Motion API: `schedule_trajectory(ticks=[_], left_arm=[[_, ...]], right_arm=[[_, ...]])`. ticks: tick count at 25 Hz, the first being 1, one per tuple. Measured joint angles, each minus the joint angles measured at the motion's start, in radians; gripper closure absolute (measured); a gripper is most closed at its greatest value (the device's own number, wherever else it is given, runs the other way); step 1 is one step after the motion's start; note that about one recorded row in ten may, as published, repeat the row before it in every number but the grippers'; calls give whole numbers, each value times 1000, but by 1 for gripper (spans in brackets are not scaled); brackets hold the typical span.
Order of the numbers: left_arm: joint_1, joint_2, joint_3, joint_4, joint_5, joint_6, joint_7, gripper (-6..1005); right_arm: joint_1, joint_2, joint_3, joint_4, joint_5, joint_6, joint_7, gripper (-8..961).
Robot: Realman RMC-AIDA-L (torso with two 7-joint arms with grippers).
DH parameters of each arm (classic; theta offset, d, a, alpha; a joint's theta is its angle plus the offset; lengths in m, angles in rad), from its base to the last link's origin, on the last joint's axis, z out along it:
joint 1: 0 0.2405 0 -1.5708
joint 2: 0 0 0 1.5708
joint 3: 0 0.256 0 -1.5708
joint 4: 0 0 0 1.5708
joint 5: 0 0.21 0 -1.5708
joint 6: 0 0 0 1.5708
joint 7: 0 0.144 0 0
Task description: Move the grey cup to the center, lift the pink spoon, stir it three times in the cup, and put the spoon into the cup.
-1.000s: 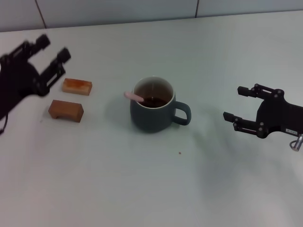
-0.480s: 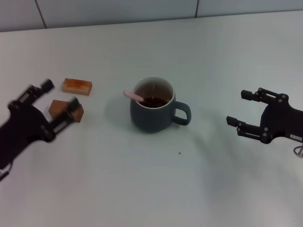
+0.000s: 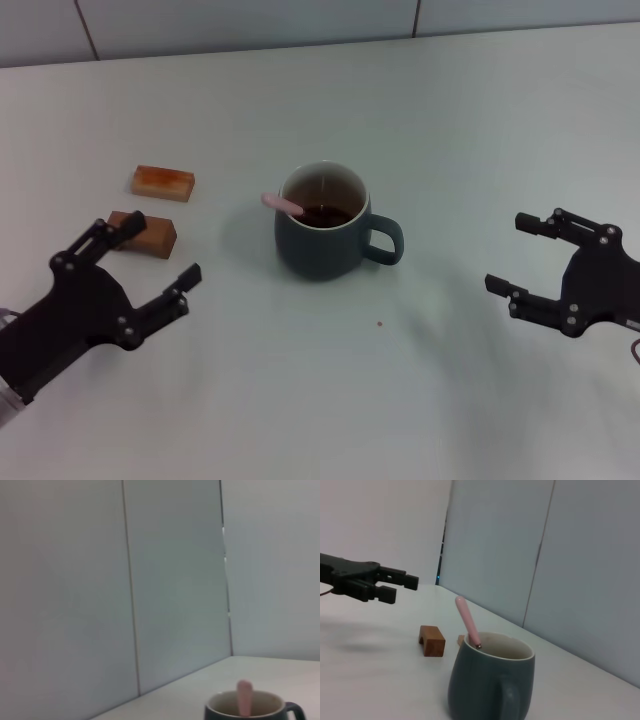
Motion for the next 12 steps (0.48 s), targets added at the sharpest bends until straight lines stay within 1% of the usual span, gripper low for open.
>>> schedule_trajectory(ticks=[3,12], left_arm=[[-9,1,16,-8,1,0,-1,161],[-11,2,10,-10,0,-16,-7,161]], right_arm=[[-7,1,0,14,7,-6,-35,201],[-8,1,0,41,11,-7,-80,201]])
